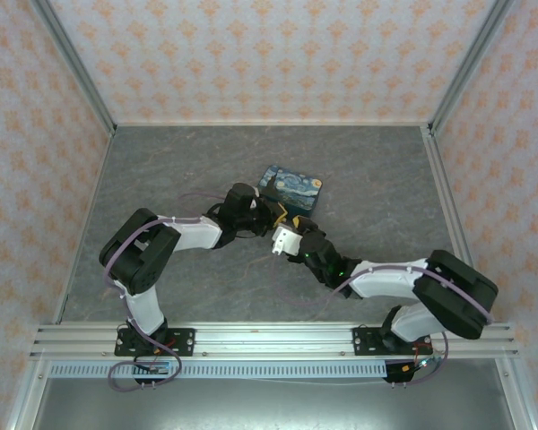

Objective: Unlock a padlock with a key

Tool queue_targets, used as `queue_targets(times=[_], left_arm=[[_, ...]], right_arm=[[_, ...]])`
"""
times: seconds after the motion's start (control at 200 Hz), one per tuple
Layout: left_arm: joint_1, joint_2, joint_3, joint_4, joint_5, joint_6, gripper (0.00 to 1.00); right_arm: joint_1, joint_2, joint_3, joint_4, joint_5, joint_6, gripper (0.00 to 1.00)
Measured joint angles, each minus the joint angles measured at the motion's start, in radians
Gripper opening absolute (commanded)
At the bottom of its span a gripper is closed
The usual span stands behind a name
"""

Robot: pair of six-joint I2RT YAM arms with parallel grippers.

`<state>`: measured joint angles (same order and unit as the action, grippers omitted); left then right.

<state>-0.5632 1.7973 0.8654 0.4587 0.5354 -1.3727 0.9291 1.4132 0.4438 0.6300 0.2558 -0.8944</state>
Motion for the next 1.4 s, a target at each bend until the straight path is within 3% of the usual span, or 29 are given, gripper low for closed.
queue_targets(times=[0.586,0.926,1.261,1.401], left_arm=[[-0.007,0.000,0.000,-0.010,0.006,0.000,0.00],[-0.020,0.000,0.000,-0.022,0.006,0.000,0.01],[-0.019,0.000,0.000,-0.048,0.003,0.000,0.01],[-0.019,0.000,0.000,-0.048,-0.001,0.000,0.01]], right_arm=[[-0.018,0.126,0.002,0.165,0.006,-0.042,0.50],[-0.043,0.151,0.044,0.161,-0.036,-0.035,0.39],[-0.049,0.187,0.045,0.187,-0.035,-0.023,0.35],[-0.050,0.187,0.044,0.190,-0.035,-0.019,0.27]])
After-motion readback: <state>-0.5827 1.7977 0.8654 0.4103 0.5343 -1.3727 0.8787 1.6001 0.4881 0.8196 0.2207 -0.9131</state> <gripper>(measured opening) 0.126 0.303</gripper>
